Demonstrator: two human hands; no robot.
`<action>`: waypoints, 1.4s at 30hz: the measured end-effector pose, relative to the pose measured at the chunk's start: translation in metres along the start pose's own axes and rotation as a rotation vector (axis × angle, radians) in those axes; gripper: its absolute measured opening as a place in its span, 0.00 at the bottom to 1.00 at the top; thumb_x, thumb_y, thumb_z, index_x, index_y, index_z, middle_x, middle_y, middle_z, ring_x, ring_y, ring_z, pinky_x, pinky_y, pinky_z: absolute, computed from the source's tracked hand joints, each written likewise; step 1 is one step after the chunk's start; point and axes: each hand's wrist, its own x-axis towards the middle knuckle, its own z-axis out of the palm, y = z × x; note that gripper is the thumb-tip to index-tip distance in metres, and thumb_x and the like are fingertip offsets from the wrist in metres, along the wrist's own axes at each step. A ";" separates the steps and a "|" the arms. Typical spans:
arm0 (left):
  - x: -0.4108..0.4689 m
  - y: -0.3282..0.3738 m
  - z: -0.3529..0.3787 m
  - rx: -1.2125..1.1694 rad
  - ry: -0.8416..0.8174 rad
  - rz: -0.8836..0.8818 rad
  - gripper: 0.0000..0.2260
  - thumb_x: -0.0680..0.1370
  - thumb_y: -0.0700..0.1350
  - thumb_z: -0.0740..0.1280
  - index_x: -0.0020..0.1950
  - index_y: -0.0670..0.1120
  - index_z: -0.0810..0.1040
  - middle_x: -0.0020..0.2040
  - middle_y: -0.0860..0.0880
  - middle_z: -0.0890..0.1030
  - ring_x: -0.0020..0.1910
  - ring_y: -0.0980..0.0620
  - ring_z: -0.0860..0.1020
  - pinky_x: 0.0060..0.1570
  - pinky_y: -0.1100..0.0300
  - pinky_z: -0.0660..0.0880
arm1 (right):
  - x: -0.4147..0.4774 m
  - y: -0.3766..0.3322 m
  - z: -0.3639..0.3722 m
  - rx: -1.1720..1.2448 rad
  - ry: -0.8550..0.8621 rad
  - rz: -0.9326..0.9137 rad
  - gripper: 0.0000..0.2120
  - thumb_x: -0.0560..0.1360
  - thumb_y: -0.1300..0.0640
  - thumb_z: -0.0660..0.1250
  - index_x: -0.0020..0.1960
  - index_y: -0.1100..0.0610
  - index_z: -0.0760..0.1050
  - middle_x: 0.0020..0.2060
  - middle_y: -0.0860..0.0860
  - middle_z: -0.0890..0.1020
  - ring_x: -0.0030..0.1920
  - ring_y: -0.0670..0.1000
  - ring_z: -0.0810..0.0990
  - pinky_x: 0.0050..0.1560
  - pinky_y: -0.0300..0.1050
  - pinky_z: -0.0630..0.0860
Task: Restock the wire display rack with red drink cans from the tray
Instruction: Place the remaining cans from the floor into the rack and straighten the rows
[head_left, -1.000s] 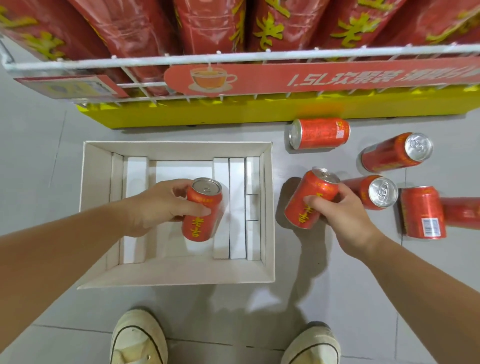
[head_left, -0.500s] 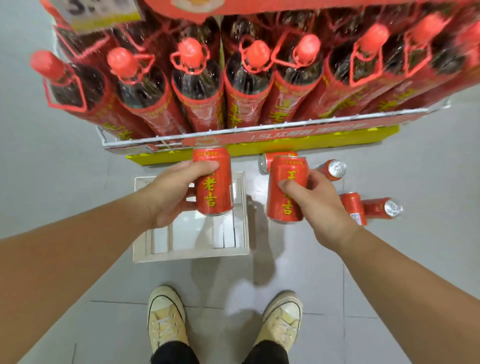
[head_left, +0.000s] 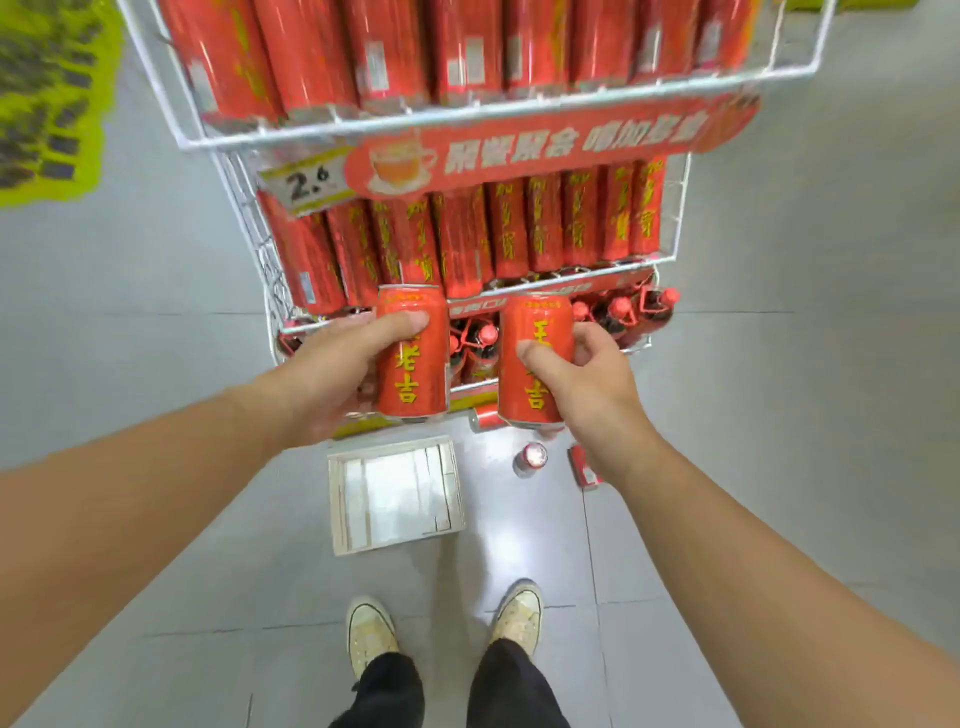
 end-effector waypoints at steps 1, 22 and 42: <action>-0.014 0.025 0.000 0.009 -0.011 0.031 0.10 0.75 0.54 0.71 0.52 0.50 0.82 0.45 0.49 0.87 0.43 0.51 0.86 0.52 0.48 0.80 | -0.009 -0.025 -0.002 -0.003 0.004 -0.026 0.11 0.74 0.55 0.75 0.52 0.51 0.76 0.49 0.52 0.85 0.49 0.52 0.85 0.53 0.56 0.83; -0.237 0.416 -0.019 0.067 0.020 0.685 0.11 0.75 0.53 0.73 0.49 0.46 0.83 0.36 0.52 0.85 0.32 0.54 0.83 0.31 0.57 0.79 | -0.111 -0.437 -0.013 0.032 0.173 -0.571 0.12 0.71 0.48 0.76 0.49 0.52 0.78 0.43 0.47 0.85 0.44 0.48 0.84 0.49 0.49 0.80; -0.116 0.558 0.061 0.090 0.546 0.797 0.13 0.67 0.54 0.81 0.34 0.52 0.78 0.28 0.61 0.81 0.36 0.61 0.80 0.36 0.63 0.74 | 0.093 -0.563 -0.078 -0.088 0.018 -0.617 0.32 0.61 0.36 0.76 0.60 0.50 0.78 0.54 0.47 0.82 0.55 0.50 0.82 0.59 0.55 0.78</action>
